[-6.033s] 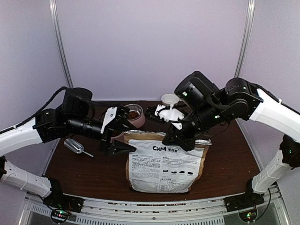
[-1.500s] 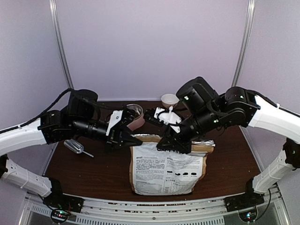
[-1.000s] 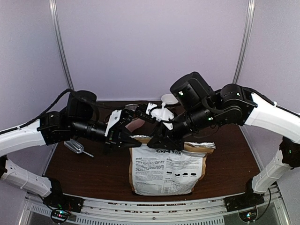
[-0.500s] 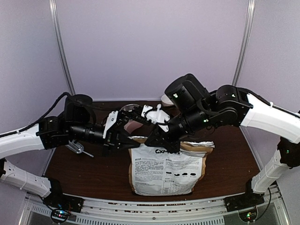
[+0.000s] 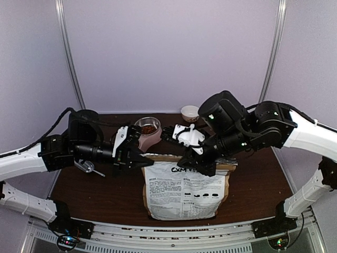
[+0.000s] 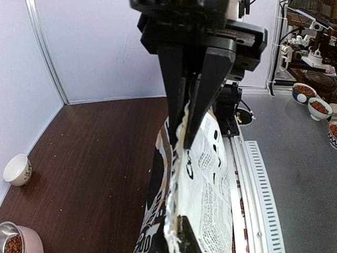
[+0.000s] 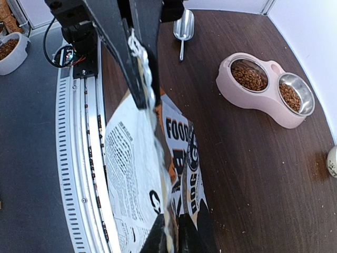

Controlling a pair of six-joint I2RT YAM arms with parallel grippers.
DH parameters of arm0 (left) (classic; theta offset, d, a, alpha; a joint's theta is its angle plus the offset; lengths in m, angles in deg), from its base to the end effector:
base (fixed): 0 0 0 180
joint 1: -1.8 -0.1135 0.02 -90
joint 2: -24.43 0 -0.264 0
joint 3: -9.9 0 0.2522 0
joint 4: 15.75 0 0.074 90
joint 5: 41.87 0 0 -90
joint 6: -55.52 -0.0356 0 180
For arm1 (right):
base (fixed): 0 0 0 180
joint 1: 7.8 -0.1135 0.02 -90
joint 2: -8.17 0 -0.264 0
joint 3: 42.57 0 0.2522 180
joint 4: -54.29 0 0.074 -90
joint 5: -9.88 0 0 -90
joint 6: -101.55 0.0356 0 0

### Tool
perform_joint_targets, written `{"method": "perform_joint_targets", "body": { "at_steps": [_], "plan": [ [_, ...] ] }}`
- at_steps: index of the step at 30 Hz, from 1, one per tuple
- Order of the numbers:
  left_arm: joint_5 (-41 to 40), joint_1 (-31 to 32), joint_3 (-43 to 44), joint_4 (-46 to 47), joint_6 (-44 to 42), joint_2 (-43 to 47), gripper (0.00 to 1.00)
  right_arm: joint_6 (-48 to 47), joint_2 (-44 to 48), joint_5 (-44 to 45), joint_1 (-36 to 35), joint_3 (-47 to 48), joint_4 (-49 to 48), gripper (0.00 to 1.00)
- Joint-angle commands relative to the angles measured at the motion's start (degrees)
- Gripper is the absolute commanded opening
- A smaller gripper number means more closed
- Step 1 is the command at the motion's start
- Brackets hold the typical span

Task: Serve the pet food
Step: Press the seal on the pet food bag.

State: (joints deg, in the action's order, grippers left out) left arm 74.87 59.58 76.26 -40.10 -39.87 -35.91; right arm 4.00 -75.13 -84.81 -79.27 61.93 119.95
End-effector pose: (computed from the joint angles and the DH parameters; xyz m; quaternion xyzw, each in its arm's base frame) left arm 0.1147 -0.2121 0.3361 0.5284 0.6010 -0.4196 0.4283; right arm 0.0934 0.2877 0.3902 -0.5984 0.7007 0.2367 0.3081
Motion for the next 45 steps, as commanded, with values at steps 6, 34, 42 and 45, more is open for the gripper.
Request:
{"method": "perform_joint_targets", "body": {
  "at_steps": [6,34,42,45],
  "plan": [
    [-2.9,-3.3,0.3,1.5,-0.3,4.4,0.0,2.0,5.1,11.0,0.3,-3.8,9.6,0.0],
    [-5.6,-6.0,0.3,-3.0,-1.8,8.2,0.0,4.1,10.9,19.7,0.4,-7.6,14.6,0.06],
    [-5.9,-6.4,0.0,-3.1,-1.7,8.6,0.0,4.7,12.5,20.8,0.4,-9.3,15.2,0.0],
    [-6.1,-6.6,-0.3,-3.2,-1.7,8.7,0.0,4.9,13.3,21.1,0.4,-9.4,14.6,0.0]
  ]
}}
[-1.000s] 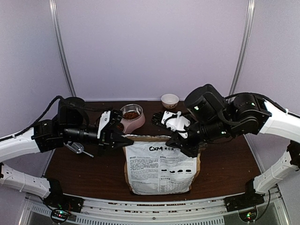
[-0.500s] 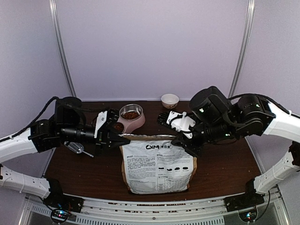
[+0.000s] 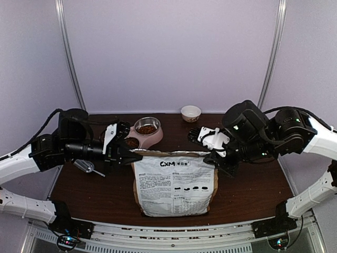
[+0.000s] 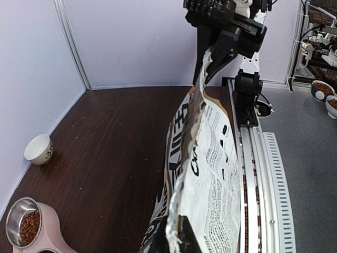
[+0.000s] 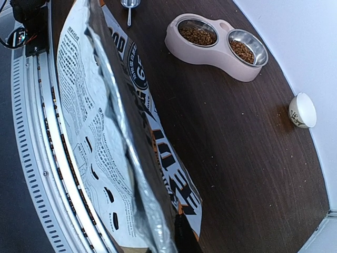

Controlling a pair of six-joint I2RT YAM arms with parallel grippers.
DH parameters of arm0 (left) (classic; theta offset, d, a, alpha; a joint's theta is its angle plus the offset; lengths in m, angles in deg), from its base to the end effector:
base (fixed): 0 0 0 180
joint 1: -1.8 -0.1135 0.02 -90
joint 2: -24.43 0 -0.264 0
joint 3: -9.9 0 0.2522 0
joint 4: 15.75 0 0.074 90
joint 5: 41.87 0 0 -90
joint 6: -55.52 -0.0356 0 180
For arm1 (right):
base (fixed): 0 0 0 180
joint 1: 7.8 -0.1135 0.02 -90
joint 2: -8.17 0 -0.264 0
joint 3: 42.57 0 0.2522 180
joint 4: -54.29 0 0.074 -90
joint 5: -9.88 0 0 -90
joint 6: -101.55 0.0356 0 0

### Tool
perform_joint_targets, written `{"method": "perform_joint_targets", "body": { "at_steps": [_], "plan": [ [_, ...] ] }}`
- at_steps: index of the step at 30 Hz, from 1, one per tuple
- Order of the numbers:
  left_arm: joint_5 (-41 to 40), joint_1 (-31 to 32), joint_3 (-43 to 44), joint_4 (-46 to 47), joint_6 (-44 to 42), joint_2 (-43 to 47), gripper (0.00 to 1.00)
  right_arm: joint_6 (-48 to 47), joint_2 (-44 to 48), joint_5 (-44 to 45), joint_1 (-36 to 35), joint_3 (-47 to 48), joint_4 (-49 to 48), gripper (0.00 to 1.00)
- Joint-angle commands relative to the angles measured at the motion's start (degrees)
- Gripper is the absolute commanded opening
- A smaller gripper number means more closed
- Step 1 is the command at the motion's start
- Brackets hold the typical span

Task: Serve the pet food
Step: Press the seal on the pet food bag.

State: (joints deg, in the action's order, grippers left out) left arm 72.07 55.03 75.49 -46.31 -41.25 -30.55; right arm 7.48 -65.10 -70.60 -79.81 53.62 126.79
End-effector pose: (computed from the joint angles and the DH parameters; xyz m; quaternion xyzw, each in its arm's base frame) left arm 0.1180 -0.1821 0.3398 0.5036 0.6343 -0.3775 0.4489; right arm 0.0819 0.2331 0.3815 -0.5537 0.7542 0.1278 0.3290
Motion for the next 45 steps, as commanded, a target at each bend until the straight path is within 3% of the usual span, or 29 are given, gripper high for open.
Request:
{"method": "perform_joint_targets", "body": {
  "at_steps": [1,3,5,7,12,13,18,20,23,30,33,42,45],
  "plan": [
    [-3.5,-2.1,0.5,3.0,-0.4,3.4,0.0,1.5,3.6,6.9,1.0,-1.1,7.5,0.0],
    [-3.7,-2.2,0.5,2.8,-0.3,3.6,0.0,1.8,4.2,6.3,1.1,-1.3,6.7,0.1],
    [-3.8,-2.4,0.4,2.6,-0.2,3.7,0.0,1.8,5.0,4.8,1.3,-1.7,5.4,0.12],
    [-3.7,-2.4,0.4,2.6,-0.1,3.8,0.0,1.6,5.8,2.6,1.4,-2.1,4.1,0.0],
    [-4.1,-2.5,0.4,2.0,0.2,3.7,0.0,1.4,6.9,-0.7,1.7,-2.5,1.8,0.0],
    [-4.2,-2.5,0.4,1.8,0.3,3.7,0.0,1.3,7.2,-1.8,1.8,-2.4,1.4,0.03],
    [-4.7,-2.5,0.8,0.5,0.7,3.4,0.0,2.4,11.2,-8.6,2.5,-6.1,-5.5,0.51],
    [-4.9,-2.5,0.8,0.4,1.1,3.3,0.0,3.0,13.8,-11.2,3.7,-9.8,-10.3,0.6],
    [-5.1,-2.5,0.6,0.4,2.0,3.3,0.0,3.9,17.6,-15.4,5.7,-15.8,-18.7,0.65],
    [-6.3,-2.5,0.5,-0.5,3.8,3.2,0.0,7.0,23.7,-27.2,13.4,-27.6,-37.0,0.65],
    [-6.4,-2.5,0.6,-0.6,4.5,2.6,0.0,8.7,24.3,-32.0,15.4,-31.0,-43.4,0.59],
    [-6.7,-2.5,1.4,-0.9,5.5,1.7,0.0,10.0,22.9,-36.8,15.7,-32.6,-47.8,0.42],
    [-6.7,-2.5,1.2,-0.9,5.7,1.6,0.0,10.4,22.2,-37.2,15.7,-33.0,-48.9,0.32]
  ]
}}
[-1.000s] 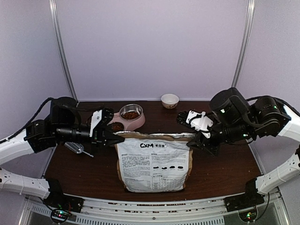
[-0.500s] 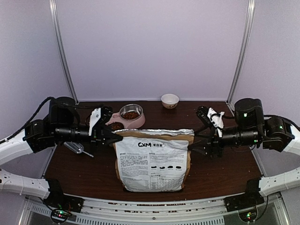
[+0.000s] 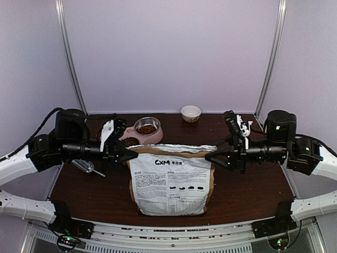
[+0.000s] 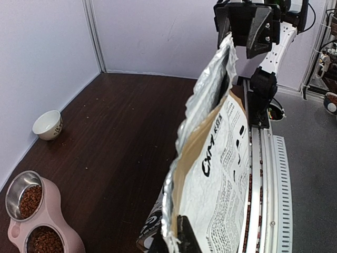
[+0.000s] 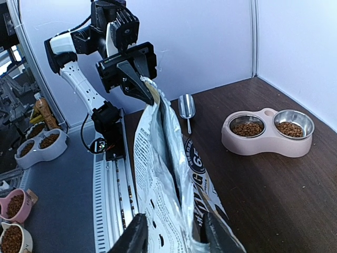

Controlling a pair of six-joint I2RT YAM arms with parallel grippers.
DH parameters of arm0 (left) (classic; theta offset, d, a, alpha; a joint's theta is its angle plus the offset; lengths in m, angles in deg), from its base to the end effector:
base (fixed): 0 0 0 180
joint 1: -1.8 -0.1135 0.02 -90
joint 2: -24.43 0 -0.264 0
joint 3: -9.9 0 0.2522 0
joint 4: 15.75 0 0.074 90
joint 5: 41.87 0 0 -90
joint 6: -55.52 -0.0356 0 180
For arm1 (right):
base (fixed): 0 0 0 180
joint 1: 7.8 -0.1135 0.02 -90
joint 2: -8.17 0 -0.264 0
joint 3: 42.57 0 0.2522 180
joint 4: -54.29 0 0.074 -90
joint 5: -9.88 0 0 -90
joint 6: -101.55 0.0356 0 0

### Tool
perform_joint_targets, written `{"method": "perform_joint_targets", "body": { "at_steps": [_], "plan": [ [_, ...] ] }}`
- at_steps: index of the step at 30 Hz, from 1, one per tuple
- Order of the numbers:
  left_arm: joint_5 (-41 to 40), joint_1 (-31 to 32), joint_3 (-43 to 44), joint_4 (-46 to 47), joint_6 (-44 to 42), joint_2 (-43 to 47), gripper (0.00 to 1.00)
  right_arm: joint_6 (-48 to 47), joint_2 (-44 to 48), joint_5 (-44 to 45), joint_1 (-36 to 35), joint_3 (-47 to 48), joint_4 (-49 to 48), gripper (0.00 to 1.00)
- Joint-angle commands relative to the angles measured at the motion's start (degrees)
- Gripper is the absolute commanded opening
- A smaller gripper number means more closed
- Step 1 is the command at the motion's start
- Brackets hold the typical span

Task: Serve the pet food
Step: Press the seal on the pet food bag.

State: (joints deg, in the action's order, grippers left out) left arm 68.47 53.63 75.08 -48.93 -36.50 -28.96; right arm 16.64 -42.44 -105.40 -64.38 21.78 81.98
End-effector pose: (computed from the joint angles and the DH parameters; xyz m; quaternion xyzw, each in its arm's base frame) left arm 0.1197 -0.1723 0.3378 0.4569 0.6799 -0.3659 0.4417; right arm 0.0977 0.1757 0.3518 -0.4553 0.6338 0.4561 0.4278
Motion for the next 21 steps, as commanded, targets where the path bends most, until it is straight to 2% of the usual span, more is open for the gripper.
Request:
{"method": "perform_joint_targets", "body": {
  "at_steps": [1,5,12,14,16,18,19,20,21],
  "plan": [
    [-3.1,-1.1,1.7,1.6,1.0,0.0,0.0,1.3,-0.7,-2.5,0.3,-1.2,-4.3,0.29],
    [-3.0,-1.1,1.8,1.4,1.1,0.1,0.0,1.4,-1.6,-2.7,0.2,-1.4,-4.9,0.21],
    [-2.9,-1.1,1.7,1.1,1.1,0.1,0.0,1.1,-2.4,-2.1,0.3,-1.6,-4.9,0.2],
    [-3.0,-1.1,1.7,1.1,1.1,0.1,0.0,0.8,-2.7,-1.9,0.3,-1.4,-4.6,0.16],
    [-2.9,-1.1,1.9,0.8,1.0,0.0,0.0,0.6,-2.7,-1.4,0.3,-1.5,-4.6,0.02],
    [-3.2,-1.1,3.0,-0.5,0.6,-0.3,0.0,0.4,-2.5,-0.8,0.3,-1.4,-4.5,0.0],
    [-3.5,-1.1,4.0,-1.4,0.4,-0.6,0.04,0.2,-2.3,-0.4,0.3,-1.3,-4.3,0.0],
    [-3.7,-1.1,5.1,-2.6,-0.1,-0.9,0.14,0.0,-2.0,-0.2,0.3,-1.3,-4.3,0.0],
    [-3.9,-1.1,6.6,-3.9,-0.5,-1.4,0.28,-0.1,-1.5,0.2,0.3,-1.5,-4.2,0.0]
  ]
}}
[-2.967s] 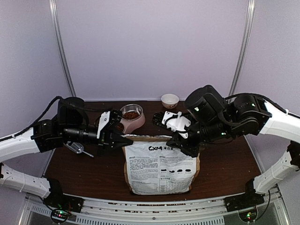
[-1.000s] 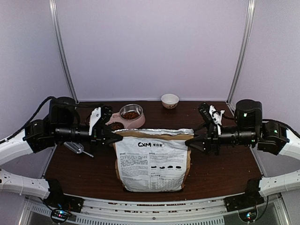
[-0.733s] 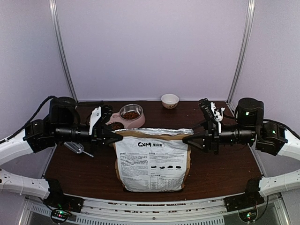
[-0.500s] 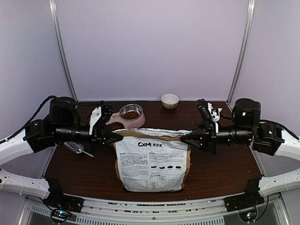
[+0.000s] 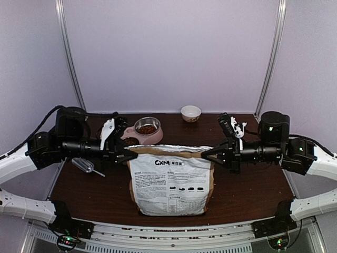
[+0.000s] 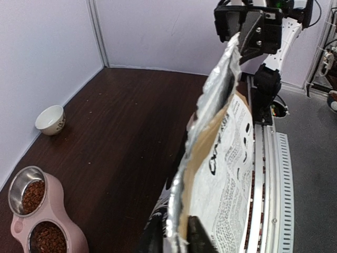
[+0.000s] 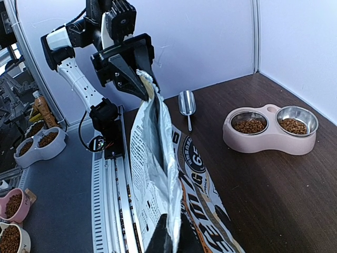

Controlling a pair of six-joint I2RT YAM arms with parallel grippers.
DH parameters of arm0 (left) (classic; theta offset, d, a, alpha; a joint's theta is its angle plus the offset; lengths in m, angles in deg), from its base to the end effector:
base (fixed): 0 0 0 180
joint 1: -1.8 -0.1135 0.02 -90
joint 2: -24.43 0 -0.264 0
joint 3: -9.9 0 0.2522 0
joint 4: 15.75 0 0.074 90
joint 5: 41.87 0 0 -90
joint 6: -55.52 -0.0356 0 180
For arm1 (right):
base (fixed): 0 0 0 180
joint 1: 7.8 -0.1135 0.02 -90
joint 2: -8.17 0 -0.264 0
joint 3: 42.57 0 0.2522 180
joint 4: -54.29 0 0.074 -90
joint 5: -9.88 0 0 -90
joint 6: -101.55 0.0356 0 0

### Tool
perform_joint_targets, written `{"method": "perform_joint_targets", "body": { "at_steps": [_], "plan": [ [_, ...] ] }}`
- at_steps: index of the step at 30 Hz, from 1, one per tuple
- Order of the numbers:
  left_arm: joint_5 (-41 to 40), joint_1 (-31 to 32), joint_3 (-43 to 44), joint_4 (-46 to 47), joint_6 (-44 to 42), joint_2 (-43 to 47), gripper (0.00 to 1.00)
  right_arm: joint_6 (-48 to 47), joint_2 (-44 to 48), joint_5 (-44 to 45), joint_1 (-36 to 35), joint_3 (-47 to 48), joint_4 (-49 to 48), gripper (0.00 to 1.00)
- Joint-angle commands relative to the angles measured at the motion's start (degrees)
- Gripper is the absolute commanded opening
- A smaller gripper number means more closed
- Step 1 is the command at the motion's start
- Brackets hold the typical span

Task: Serve the pet food
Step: Press the seal on the pet food bag.

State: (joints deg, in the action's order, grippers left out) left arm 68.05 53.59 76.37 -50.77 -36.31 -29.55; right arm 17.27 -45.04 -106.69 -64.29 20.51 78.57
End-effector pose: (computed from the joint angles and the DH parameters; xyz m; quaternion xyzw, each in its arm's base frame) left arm 0.1205 -0.1727 0.3404 0.4552 0.6877 -0.3614 0.4351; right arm 0.1042 0.1863 0.3418 -0.4569 0.6344 0.4636 0.4169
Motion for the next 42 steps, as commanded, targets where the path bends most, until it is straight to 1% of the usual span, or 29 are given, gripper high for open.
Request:
{"method": "perform_joint_targets", "body": {
  "at_steps": [1,2,3,4,6,8,11,13,15,18,21,23,26,31,33,36,37,41,42],
  "plan": [
    [-3.9,-1.0,7.0,-3.5,-0.9,-1.6,0.41,-0.9,1.5,1.8,0.2,-0.4,-0.8,0.0],
    [-4.3,-0.8,9.2,-5.2,-1.0,-2.7,0.51,-0.9,1.9,1.9,0.2,-0.5,-1.0,0.0],
    [-5.5,-0.1,11.7,-7.0,-1.2,-4.0,0.58,-1.0,2.4,2.1,0.2,-0.8,-1.1,0.0],
    [-7.1,1.3,14.1,-9.1,-1.6,-5.6,0.64,-1.1,2.7,2.2,0.2,-1.1,-1.4,0.0],
    [-10.6,5.2,19.4,-12.5,-2.4,-9.3,0.69,-1.1,3.4,2.2,0.2,-1.7,-2.1,0.0],
    [-12.4,9.0,25.6,-14.6,-2.6,-13.4,0.72,-1.1,4.0,2.4,0.2,-2.3,-3.1,0.0],
    [-11.7,12.5,32.3,-16.6,-1.8,-20.4,0.75,-1.2,4.8,2.5,0.2,-3.1,-3.7,0.0],
    [-10.8,13.7,36.1,-17.8,-1.3,-24.9,0.78,-1.5,5.1,2.5,0.2,-3.2,-3.7,0.0],
    [-9.5,14.6,39.9,-19.3,-1.1,-29.8,0.79,-1.6,5.3,2.4,0.2,-3.2,-3.6,0.0],
    [-7.2,15.6,44.9,-21.1,-1.0,-34.5,0.79,-1.7,5.6,2.2,0.2,-3.2,-4.0,0.0],
    [-5.0,16.1,47.8,-21.5,-0.9,-37.9,0.78,-1.9,5.8,2.0,0.2,-3.5,-4.5,0.0],
    [-3.6,16.4,49.9,-23.0,-1.0,-40.2,0.75,-2.0,5.7,2.0,0.2,-3.7,-4.7,0.0],
    [-3.3,16.8,51.9,-24.8,-1.2,-42.5,0.66,-2.0,6.0,2.0,0.2,-4.1,-5.2,0.0],
    [-3.5,16.9,52.1,-25.2,-1.3,-43.6,0.42,-1.9,6.7,2.2,0.2,-4.6,-5.8,0.0],
    [-3.5,16.9,52.3,-25.6,-1.5,-44.1,0.35,-1.9,6.9,2.3,0.2,-4.6,-5.8,0.0],
    [-3.5,16.9,52.3,-26.1,-1.9,-44.3,0.3,-2.0,7.3,2.4,0.2,-4.5,-5.6,0.0],
    [-3.5,16.9,52.3,-26.2,-2.0,-44.3,0.27,-2.0,7.3,2.4,0.2,-4.5,-5.5,0.0],
    [-4.2,16.9,52.2,-26.4,-2.7,-44.3,0.08,-2.1,7.4,2.5,0.2,-4.5,-5.5,0.0],
    [-4.2,16.9,52.2,-26.4,-2.8,-44.3,0.02,-2.0,7.3,2.6,0.2,-4.5,-5.4,0.0]
  ]
}}
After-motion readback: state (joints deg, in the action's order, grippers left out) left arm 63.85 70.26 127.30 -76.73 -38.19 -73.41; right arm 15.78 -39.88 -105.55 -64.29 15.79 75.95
